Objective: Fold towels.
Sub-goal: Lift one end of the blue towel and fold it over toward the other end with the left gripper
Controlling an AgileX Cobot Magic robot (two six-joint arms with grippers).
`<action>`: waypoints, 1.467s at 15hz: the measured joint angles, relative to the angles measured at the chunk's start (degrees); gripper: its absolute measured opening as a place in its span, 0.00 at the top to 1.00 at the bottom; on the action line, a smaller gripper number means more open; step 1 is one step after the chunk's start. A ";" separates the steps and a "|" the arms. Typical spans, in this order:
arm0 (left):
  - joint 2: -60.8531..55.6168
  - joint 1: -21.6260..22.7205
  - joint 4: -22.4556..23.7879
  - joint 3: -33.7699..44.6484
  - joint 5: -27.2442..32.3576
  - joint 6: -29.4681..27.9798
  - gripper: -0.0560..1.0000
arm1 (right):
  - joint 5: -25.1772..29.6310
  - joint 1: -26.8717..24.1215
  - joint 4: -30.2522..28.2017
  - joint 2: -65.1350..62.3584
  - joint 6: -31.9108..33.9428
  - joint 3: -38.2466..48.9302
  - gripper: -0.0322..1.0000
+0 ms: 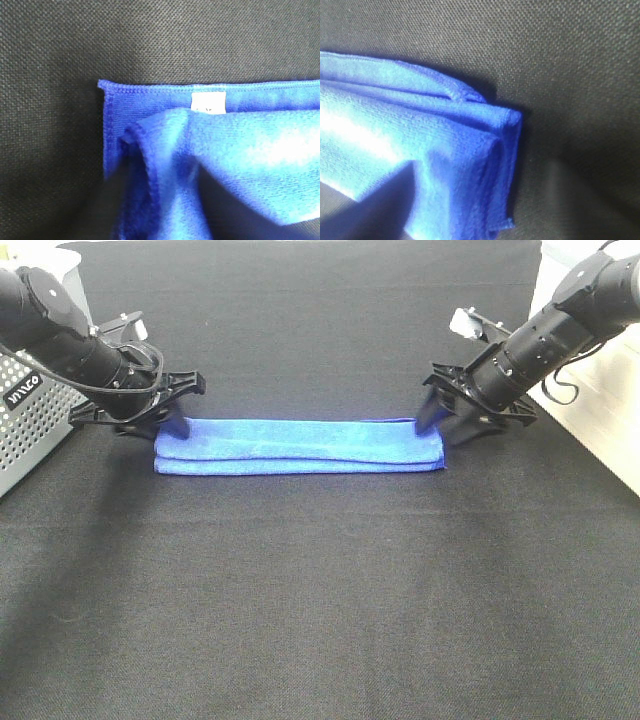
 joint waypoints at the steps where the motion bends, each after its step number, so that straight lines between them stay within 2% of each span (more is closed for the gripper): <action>1: -0.46 0.00 1.15 0.00 0.00 0.00 0.28 | 0.74 0.00 -0.29 -0.11 0.00 0.00 0.22; 3: -1.60 0.06 3.72 0.00 0.06 -0.17 0.22 | 2.23 0.00 -0.63 -0.80 0.00 0.00 0.21; 6: -1.09 0.23 7.05 0.00 1.38 -4.87 0.21 | 3.15 0.00 -0.92 -1.43 0.00 0.00 0.20; 12: 2.46 0.23 2.64 -0.23 -0.29 -5.79 0.22 | 3.15 0.00 -0.97 -1.43 0.00 0.00 0.20; 14: 2.81 0.11 1.09 -0.40 -0.74 -5.27 0.35 | 3.09 0.00 -0.97 -1.43 0.00 0.00 0.20; 16: 3.38 -0.97 -1.20 -0.40 -1.89 -1.72 0.50 | 2.98 0.00 -0.97 -1.43 0.00 0.00 0.20; 19: 3.55 -1.78 -4.13 -0.40 -3.15 2.64 0.65 | 2.58 0.00 -0.97 -1.43 0.00 0.00 0.20; 21: 3.55 -1.72 -4.53 -0.40 -3.15 2.64 0.89 | 2.29 0.00 -0.97 -1.43 0.00 0.00 0.20; 22: 3.55 -1.66 -4.58 -0.40 -3.15 2.64 0.89 | 2.06 0.00 -0.97 -1.43 0.00 0.00 0.20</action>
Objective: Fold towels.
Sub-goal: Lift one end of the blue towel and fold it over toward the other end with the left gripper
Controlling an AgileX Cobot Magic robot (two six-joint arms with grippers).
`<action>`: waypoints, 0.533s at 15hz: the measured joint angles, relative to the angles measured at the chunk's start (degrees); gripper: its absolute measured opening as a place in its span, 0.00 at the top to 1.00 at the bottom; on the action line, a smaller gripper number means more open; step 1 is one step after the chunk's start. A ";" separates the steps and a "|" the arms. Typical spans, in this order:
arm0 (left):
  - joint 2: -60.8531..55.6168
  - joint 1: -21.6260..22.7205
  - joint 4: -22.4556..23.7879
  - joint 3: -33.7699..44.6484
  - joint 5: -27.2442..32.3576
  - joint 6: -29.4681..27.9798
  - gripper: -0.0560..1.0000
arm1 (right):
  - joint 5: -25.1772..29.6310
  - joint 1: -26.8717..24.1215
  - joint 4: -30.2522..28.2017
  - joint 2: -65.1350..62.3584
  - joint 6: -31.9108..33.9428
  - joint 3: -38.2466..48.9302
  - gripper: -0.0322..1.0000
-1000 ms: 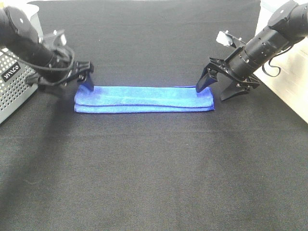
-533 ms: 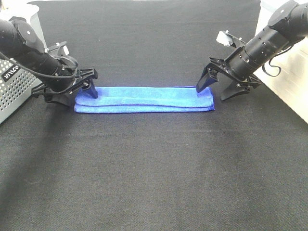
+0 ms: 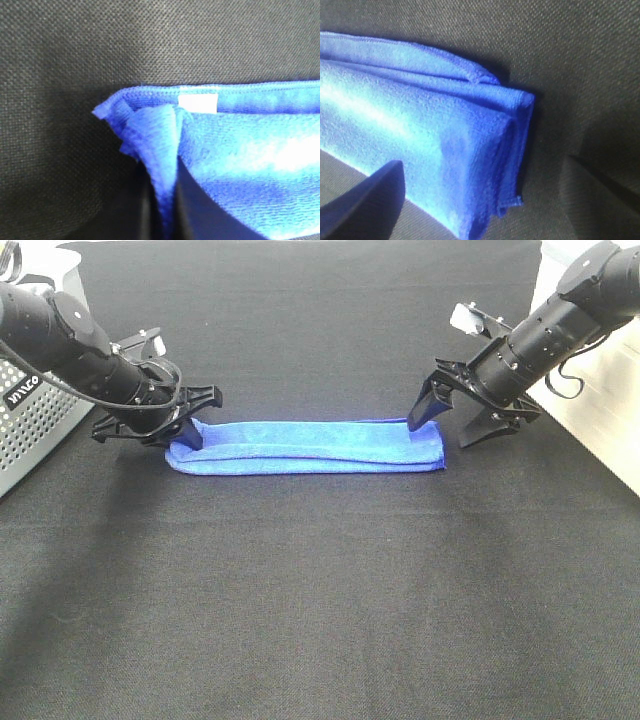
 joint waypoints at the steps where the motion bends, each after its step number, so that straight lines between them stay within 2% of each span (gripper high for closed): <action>1: 0.00 0.06 0.11 0.00 0.11 0.00 0.89 | -0.06 0.00 0.00 0.00 0.00 0.00 0.20; 2: -0.29 0.06 1.20 0.00 0.34 0.00 0.89 | -0.06 0.00 0.00 0.00 0.00 0.00 0.20; 4: -1.78 0.06 6.93 0.00 2.06 -1.49 0.89 | -0.11 0.00 0.00 0.00 0.00 0.00 0.20; 6: -5.67 0.52 17.07 0.00 4.01 -7.73 0.89 | -0.11 0.00 0.00 0.00 0.06 0.00 0.20; 7: -8.82 0.92 24.98 0.00 5.50 -11.86 0.89 | -0.11 0.00 0.00 0.00 0.69 0.00 0.20; 8: -10.66 1.03 27.67 0.00 6.82 -13.46 0.89 | -0.06 0.00 0.00 0.00 1.20 0.00 0.20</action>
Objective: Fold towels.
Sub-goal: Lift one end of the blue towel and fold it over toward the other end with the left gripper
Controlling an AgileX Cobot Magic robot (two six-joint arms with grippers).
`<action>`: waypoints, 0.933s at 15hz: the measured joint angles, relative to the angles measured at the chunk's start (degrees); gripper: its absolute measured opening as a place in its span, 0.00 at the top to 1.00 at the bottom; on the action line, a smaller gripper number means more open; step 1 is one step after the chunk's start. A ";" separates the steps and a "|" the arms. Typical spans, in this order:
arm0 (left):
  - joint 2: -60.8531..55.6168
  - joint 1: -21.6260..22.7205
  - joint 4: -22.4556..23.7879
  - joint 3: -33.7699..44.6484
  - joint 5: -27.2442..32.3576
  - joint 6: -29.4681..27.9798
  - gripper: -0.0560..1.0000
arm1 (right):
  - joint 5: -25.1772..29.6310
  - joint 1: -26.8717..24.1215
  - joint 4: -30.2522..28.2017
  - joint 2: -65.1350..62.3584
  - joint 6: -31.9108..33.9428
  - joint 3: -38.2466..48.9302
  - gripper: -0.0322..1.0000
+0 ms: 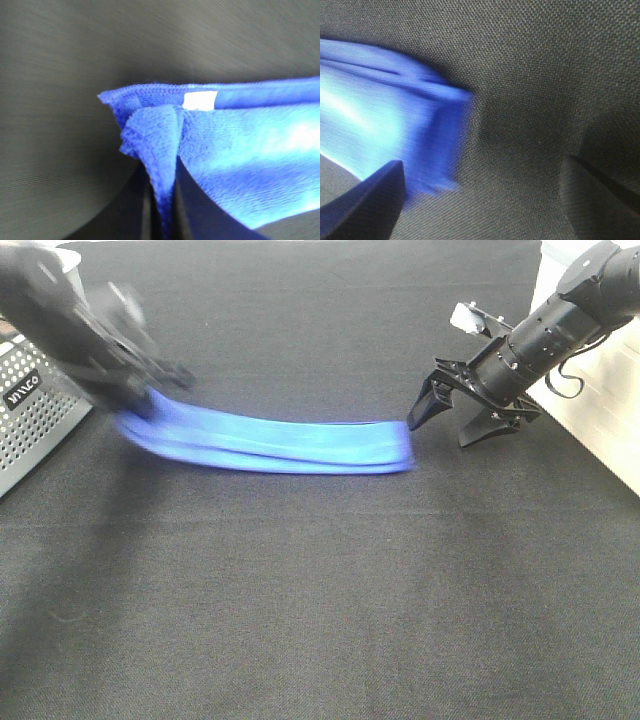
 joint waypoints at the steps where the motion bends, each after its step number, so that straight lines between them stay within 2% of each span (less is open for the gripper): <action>1: -1.26 0.17 0.46 -0.80 2.01 -0.80 0.89 | 0.06 0.00 0.00 0.00 0.23 0.00 0.20; 4: -1.78 -1.83 -3.67 -6.36 10.20 -1.43 0.89 | 0.17 0.00 0.00 0.00 0.29 0.00 0.20; 6: -1.78 -5.67 -8.82 -9.74 11.52 -1.66 0.89 | 0.80 0.00 0.00 0.00 0.29 0.00 0.20; 8: -0.23 -10.20 -12.83 -13.75 11.69 -4.24 0.89 | 1.15 0.00 0.00 0.00 0.29 0.00 0.20; 9: -0.23 -10.20 -12.83 -13.75 11.69 -4.24 0.89 | 1.15 0.00 0.00 0.00 0.29 0.00 0.20; 10: 1.66 -12.43 -13.41 -16.21 11.69 -6.07 0.89 | 1.15 0.00 0.00 0.00 0.63 0.00 0.20; 14: 15.07 -19.14 -13.69 -29.97 11.86 -13.81 0.88 | 2.81 0.00 0.00 0.00 2.92 0.00 0.20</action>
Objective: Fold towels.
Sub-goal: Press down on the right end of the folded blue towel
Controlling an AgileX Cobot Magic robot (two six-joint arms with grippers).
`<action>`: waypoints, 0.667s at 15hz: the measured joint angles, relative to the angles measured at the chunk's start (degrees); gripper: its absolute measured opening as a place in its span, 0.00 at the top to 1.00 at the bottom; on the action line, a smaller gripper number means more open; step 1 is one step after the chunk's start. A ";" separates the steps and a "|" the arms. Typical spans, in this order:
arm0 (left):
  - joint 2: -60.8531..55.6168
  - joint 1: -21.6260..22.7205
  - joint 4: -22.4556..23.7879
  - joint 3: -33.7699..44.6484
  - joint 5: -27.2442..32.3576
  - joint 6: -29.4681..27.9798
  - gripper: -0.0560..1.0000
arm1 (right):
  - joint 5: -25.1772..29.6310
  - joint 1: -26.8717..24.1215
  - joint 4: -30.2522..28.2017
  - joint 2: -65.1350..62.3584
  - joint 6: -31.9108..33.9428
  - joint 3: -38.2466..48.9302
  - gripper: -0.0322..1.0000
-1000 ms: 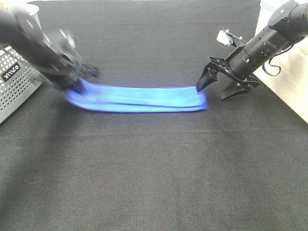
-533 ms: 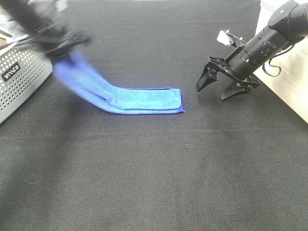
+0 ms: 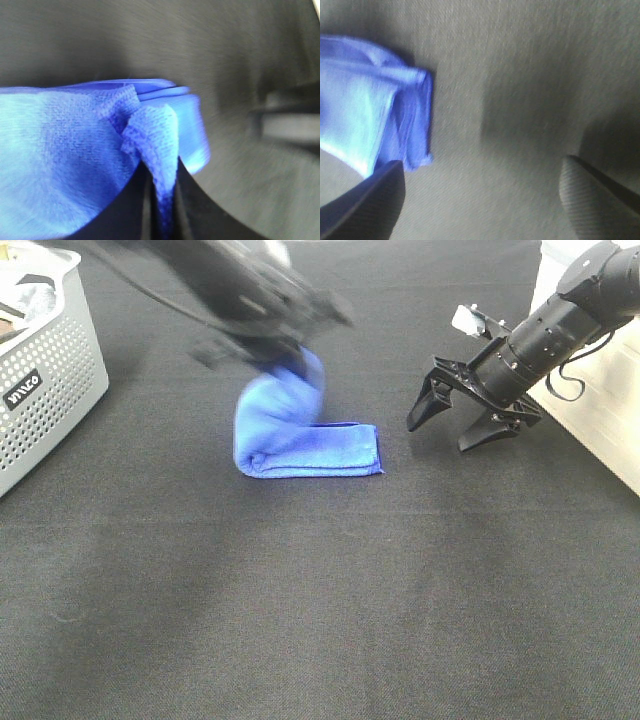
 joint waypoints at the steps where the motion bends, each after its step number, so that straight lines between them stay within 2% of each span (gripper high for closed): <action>1: 2.12 -0.80 0.00 -2.46 0.06 -1.32 0.83 | 0.34 0.00 0.00 0.00 0.06 0.00 0.20; 5: 5.21 -2.01 -2.69 -6.30 -0.57 -3.67 0.31 | 2.86 0.00 0.00 0.00 0.34 0.00 0.20; 8: 5.21 -1.32 -2.12 -9.40 0.11 -3.32 0.25 | 4.87 0.00 0.23 0.00 0.34 0.00 0.20; 10: 4.93 0.69 1.03 -12.20 2.46 -2.52 0.25 | 5.90 0.00 0.86 -0.57 0.34 0.00 0.20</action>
